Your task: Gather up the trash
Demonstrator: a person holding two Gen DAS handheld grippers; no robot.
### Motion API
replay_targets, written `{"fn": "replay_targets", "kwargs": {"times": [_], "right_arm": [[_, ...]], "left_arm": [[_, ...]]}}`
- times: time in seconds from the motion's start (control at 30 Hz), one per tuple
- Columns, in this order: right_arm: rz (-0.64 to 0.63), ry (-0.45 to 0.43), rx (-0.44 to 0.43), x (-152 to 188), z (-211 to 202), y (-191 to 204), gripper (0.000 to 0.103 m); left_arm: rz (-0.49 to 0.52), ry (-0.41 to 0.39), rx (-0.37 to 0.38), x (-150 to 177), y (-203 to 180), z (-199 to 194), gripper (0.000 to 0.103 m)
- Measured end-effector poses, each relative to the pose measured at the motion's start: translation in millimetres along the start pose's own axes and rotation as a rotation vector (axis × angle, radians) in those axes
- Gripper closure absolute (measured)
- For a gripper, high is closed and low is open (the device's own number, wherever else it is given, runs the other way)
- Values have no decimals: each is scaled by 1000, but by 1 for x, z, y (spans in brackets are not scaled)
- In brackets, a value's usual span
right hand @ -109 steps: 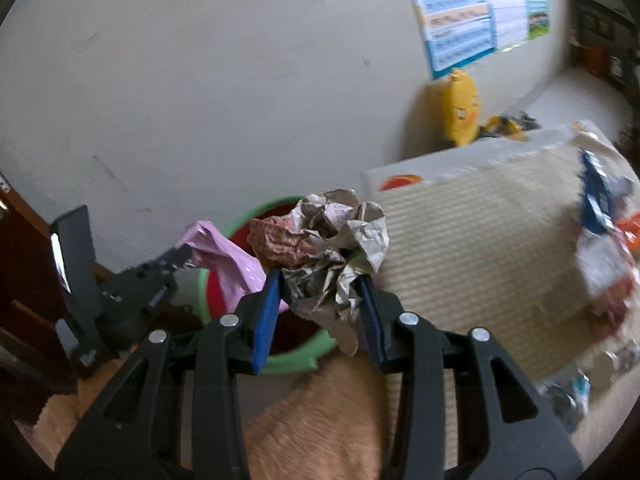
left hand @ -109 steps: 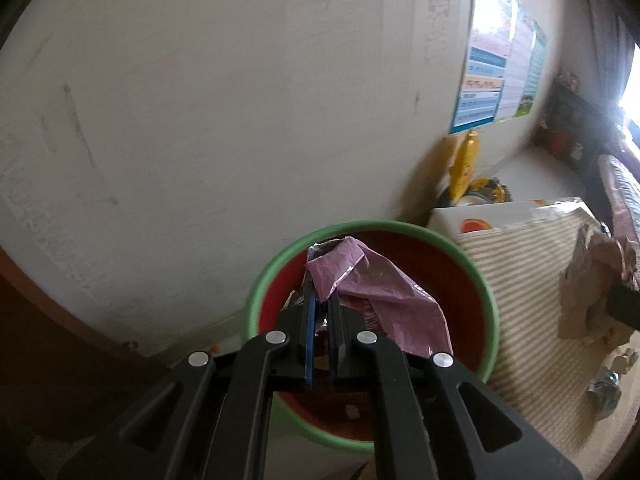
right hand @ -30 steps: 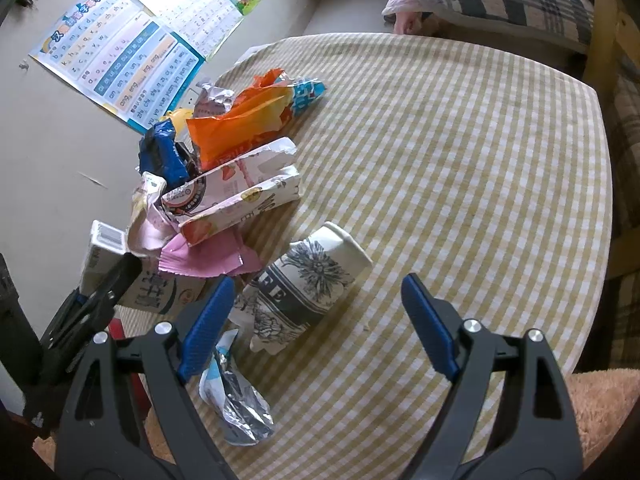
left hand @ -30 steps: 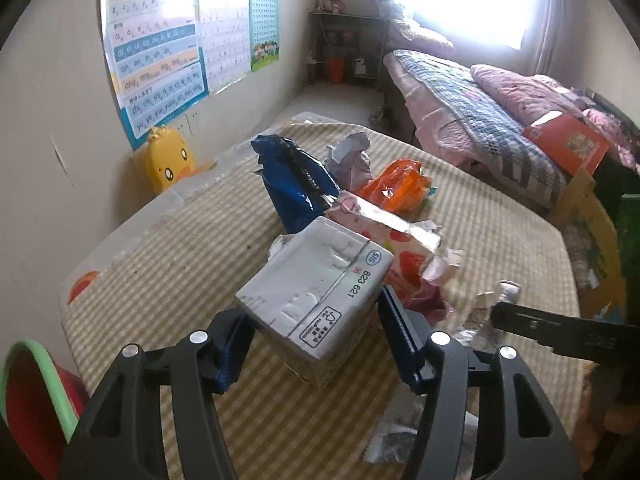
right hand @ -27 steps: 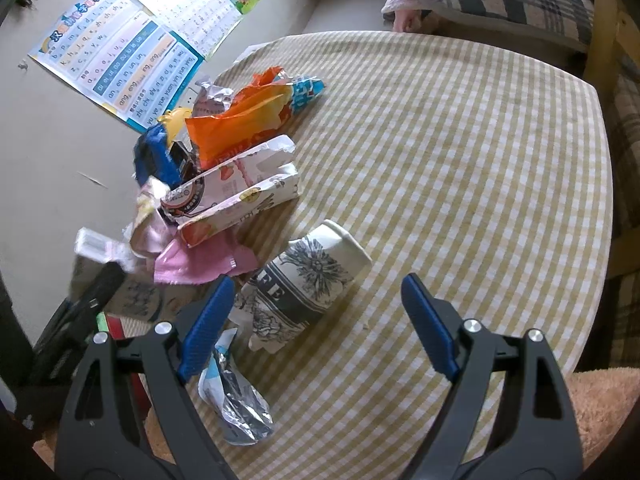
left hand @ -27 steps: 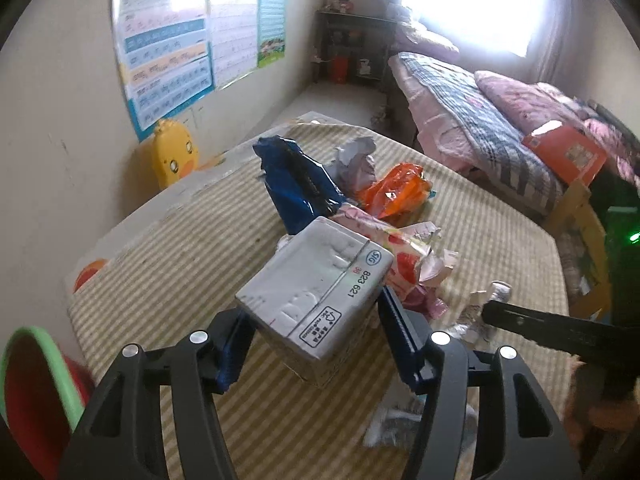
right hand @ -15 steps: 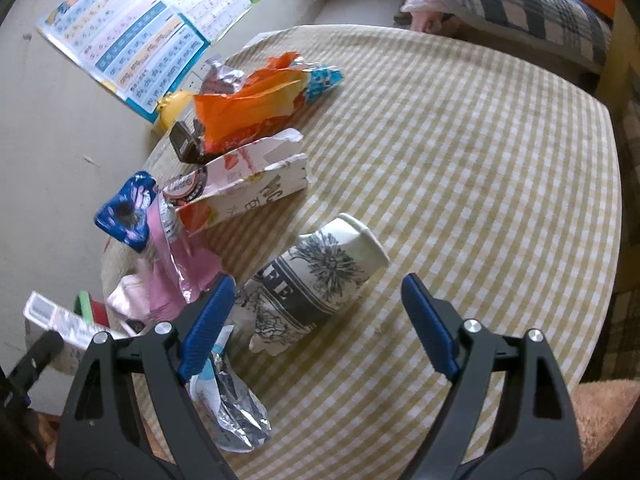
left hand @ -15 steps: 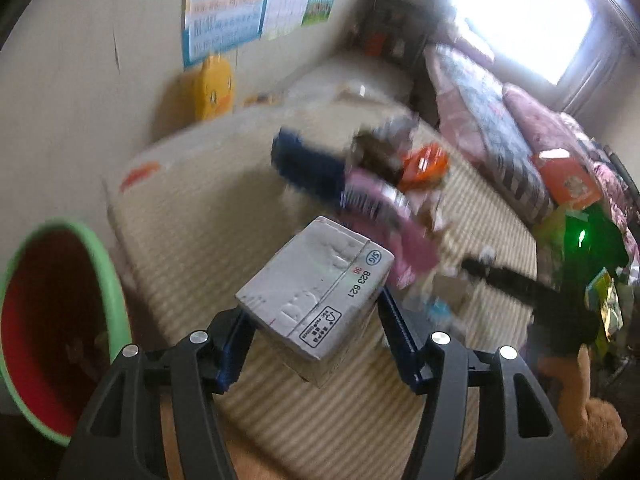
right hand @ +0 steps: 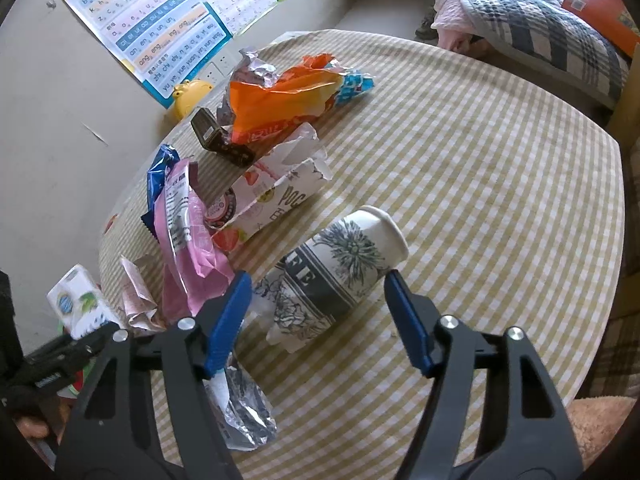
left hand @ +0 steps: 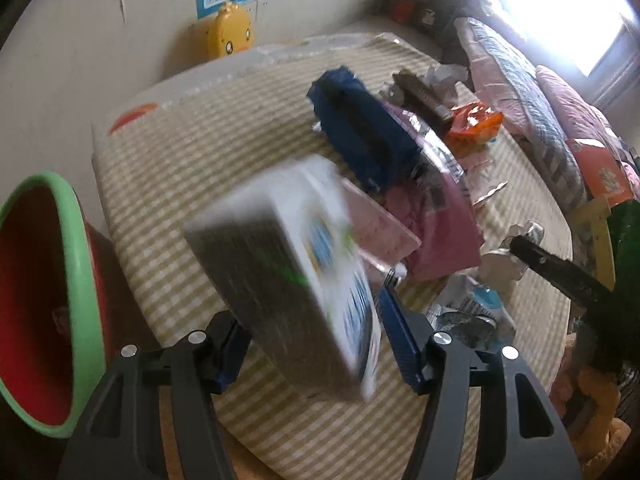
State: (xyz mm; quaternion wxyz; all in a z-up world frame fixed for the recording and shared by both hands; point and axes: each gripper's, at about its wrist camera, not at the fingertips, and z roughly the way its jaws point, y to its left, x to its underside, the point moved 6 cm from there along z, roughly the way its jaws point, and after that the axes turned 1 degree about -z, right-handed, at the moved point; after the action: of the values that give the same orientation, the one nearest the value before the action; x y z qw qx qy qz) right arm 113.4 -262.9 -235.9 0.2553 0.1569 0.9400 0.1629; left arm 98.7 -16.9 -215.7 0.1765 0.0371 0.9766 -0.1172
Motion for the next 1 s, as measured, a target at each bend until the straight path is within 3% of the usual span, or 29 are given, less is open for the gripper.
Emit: {"fn": "replay_targets", "kwargs": {"times": [0.17, 0.43, 0.8, 0.87, 0.93, 0.97, 1.0], "right_arm": [[47, 5, -18, 0, 0, -7, 31], [97, 14, -39, 1, 0, -13, 27], [51, 16, -1, 4, -1, -8, 23], [12, 14, -6, 4, -1, 2, 35], [-27, 10, 2, 5, -4, 9, 41], [-51, 5, 2, 6, -6, 15, 52], [-58, 3, 0, 6, -9, 17, 56]], "left_arm": [[-38, 6, -1, 6, 6, 5, 45], [-70, -21, 17, 2, 11, 1, 54], [-15, -179, -28, -6, 7, -50, 58], [0, -207, -27, -7, 4, -61, 59], [6, -221, -17, -8, 3, -67, 59], [8, -228, -11, -9, 2, -71, 59], [12, -237, -5, -9, 0, -75, 59]]}}
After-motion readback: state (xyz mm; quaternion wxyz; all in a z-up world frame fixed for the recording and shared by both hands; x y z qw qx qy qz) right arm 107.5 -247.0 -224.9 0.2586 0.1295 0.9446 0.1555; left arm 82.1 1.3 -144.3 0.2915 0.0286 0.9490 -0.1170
